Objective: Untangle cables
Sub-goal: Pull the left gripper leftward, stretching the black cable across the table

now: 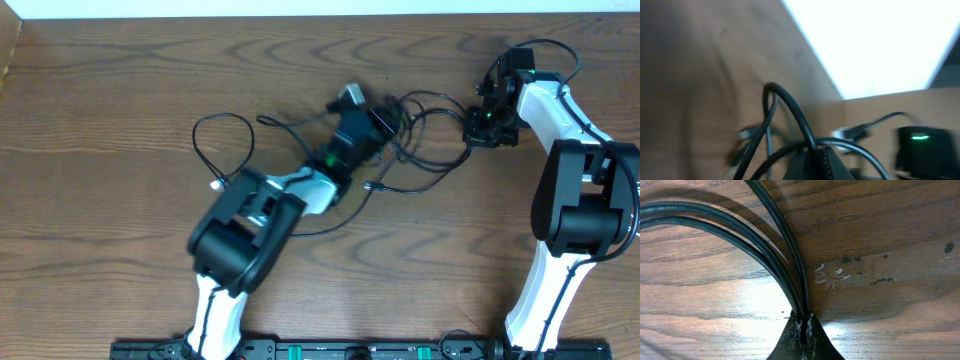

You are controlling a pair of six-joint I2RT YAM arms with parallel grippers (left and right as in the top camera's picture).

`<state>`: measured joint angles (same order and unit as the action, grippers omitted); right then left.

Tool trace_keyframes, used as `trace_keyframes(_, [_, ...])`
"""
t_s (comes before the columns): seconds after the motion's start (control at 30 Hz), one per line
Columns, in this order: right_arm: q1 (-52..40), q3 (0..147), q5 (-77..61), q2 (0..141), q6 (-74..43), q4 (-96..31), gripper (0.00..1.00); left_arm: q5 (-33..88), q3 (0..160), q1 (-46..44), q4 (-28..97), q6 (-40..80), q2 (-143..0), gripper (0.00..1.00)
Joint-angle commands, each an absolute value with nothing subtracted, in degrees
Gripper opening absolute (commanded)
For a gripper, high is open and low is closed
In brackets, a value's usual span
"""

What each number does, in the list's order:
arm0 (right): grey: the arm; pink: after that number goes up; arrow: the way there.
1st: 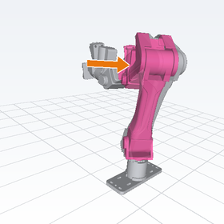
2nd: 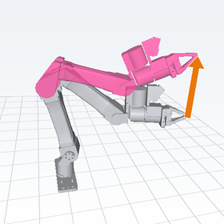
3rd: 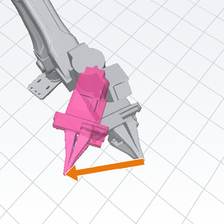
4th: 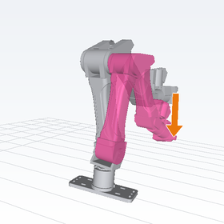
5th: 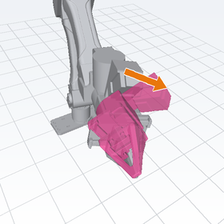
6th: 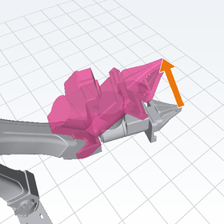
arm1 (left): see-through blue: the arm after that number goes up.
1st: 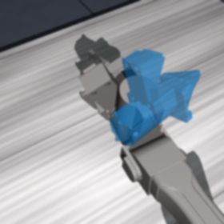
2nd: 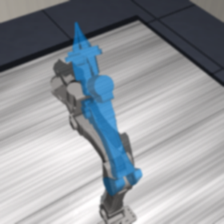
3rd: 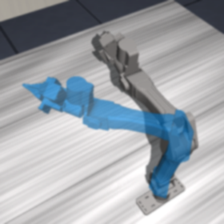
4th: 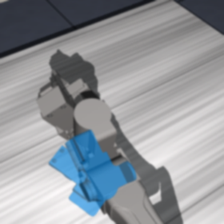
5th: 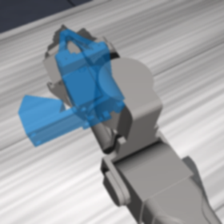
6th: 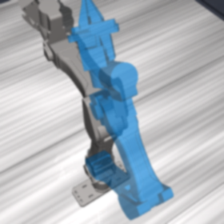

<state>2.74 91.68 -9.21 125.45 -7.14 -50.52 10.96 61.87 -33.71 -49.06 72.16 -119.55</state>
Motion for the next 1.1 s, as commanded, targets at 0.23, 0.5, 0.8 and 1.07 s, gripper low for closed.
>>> trace_keyframes(0.23, [1.8, 89.4, -5.4, 127.0, -6.8, -50.4, 0.01, 30.5, 62.9, -24.2, -48.4, 65.9, -98.5, 0.07])
trace_keyframes(0.5, [2.2, 88.8, 1.4, 127.0, -9.6, -50.6, 0.01, 31.7, 62.9, -15.6, -27.6, 53.3, -83.8, 0.07])
trace_keyframes(0.8, [5.4, 88.8, 1.4, 127.0, -9.7, -50.8, 0.01, 30.3, 62.9, -0.8, -5.5, 44.1, -70.4, 0.08])
trace_keyframes(1.07, [10.1, 88.8, 2.0, 127.0, -15.3, -52.8, 0.01, 30.2, 62.9, 11.6, 5.9, 43.1, -64.9, 0.08])
